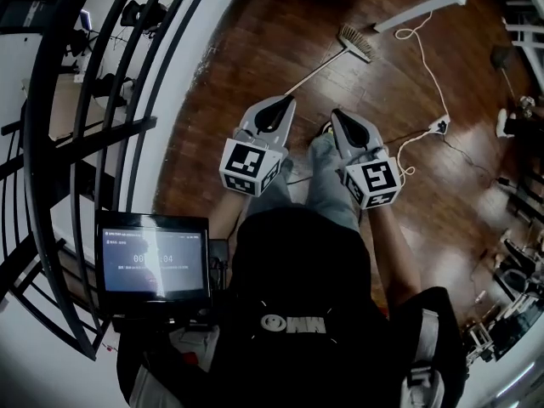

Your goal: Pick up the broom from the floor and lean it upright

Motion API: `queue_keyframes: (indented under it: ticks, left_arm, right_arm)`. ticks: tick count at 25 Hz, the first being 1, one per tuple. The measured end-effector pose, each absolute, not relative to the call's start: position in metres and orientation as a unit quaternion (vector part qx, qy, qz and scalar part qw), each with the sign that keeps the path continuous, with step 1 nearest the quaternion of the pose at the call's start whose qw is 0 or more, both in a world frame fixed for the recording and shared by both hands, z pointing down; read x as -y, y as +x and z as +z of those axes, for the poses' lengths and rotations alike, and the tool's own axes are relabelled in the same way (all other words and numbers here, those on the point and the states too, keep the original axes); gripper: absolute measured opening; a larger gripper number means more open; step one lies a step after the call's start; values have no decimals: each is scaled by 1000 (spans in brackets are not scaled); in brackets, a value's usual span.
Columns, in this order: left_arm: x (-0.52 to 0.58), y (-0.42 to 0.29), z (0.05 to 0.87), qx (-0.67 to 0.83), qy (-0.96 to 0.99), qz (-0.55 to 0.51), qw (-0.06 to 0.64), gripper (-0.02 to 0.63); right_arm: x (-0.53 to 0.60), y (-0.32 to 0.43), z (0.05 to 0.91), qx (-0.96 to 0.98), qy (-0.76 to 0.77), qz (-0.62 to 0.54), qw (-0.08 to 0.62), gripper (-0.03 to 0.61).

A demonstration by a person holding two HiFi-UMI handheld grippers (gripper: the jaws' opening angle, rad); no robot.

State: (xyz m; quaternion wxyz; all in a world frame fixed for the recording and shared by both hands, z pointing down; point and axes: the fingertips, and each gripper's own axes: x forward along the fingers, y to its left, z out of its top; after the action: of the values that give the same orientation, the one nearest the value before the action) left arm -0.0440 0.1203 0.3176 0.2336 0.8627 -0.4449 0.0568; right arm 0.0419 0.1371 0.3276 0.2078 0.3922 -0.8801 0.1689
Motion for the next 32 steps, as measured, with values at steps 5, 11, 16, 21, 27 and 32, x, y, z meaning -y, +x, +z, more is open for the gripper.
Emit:
queue_keyframes:
  ticks: [5, 11, 16, 21, 27, 32]
  left_arm:
    - [-111, -52, 328, 470, 846, 64, 244, 11]
    - [-116, -86, 355, 507, 813, 72, 278, 11]
    - [-115, -98, 427, 538, 779, 73, 313, 11]
    - [-108, -103, 502, 582, 728, 70, 356, 11]
    - [-111, -132, 591, 614, 695, 66, 368, 11]
    - [-126, -155, 667, 633, 675, 82, 370, 11]
  right_arm:
    - [-123, 34, 355, 889, 318, 157, 291, 5]
    - [-115, 1, 423, 895, 166, 123, 396, 5]
    - [-121, 6, 568, 841, -20, 75, 535, 195]
    - [-115, 25, 703, 779, -170, -88, 598, 196]
    - [-116, 39, 860, 711, -237, -150, 645, 201]
    - [-125, 42, 972, 675, -279, -224, 646, 206]
